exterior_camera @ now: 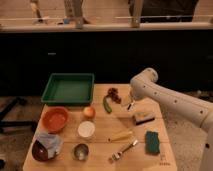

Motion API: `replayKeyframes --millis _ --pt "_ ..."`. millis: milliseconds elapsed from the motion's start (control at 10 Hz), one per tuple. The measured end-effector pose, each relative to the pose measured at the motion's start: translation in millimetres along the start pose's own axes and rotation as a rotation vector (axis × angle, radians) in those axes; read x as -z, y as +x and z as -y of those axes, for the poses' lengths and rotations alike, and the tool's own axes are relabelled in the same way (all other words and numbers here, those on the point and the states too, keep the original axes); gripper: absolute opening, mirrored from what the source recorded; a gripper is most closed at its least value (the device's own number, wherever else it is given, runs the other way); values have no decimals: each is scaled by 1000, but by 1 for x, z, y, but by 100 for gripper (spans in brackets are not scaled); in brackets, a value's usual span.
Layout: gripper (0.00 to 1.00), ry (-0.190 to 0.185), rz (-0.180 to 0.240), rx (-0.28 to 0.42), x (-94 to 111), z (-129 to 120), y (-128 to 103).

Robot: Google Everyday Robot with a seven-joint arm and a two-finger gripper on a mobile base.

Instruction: Wipe red bowl with brush

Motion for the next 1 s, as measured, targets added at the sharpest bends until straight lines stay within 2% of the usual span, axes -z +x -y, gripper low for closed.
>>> replayKeyframes --millis 400,700,1000 --pt "100 -9 -30 -102 -22 -4 -8" --pt "100 -18 -52 -149 -35 -8 -11" --pt "100 -31 -68 -163 -46 -15 -15"
